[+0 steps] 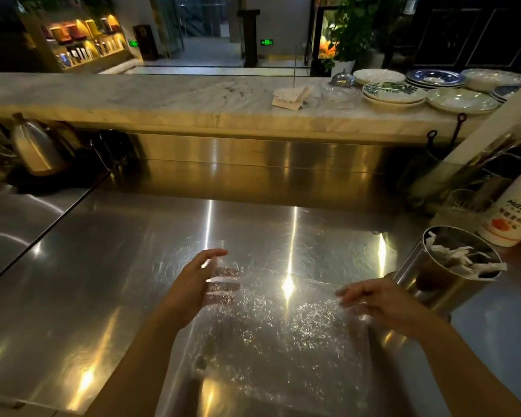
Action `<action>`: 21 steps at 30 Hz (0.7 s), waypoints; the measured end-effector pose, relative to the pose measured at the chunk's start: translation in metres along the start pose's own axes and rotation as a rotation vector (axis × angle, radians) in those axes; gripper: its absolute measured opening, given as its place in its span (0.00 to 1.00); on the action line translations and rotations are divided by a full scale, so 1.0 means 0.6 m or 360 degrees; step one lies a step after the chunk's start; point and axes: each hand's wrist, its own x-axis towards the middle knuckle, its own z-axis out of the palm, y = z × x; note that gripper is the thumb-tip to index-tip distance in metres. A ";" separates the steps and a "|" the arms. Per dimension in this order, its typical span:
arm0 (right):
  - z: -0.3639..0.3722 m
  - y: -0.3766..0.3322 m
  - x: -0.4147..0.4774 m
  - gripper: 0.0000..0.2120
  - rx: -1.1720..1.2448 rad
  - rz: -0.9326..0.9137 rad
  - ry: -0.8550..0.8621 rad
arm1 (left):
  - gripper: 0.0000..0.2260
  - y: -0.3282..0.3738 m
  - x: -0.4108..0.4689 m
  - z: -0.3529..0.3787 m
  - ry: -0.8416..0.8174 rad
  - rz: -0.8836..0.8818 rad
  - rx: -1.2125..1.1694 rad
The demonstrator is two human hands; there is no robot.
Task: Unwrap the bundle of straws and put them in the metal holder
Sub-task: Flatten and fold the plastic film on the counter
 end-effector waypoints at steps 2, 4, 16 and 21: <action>0.001 -0.002 -0.003 0.18 -0.0078 -0.0027 0.0081 | 0.14 0.000 -0.004 -0.007 -0.0063 -0.0168 -0.0043; 0.002 -0.006 -0.004 0.18 -0.0135 -0.0042 0.0205 | 0.13 -0.003 -0.010 -0.007 -0.0130 -0.0227 0.0154; 0.059 -0.073 -0.013 0.20 -0.1309 -0.0696 0.0251 | 0.05 0.080 -0.042 0.066 -0.0061 0.0890 0.1184; 0.095 -0.130 -0.002 0.15 -0.1302 -0.0548 -0.0179 | 0.05 0.127 -0.048 0.105 -0.0280 0.1199 0.1297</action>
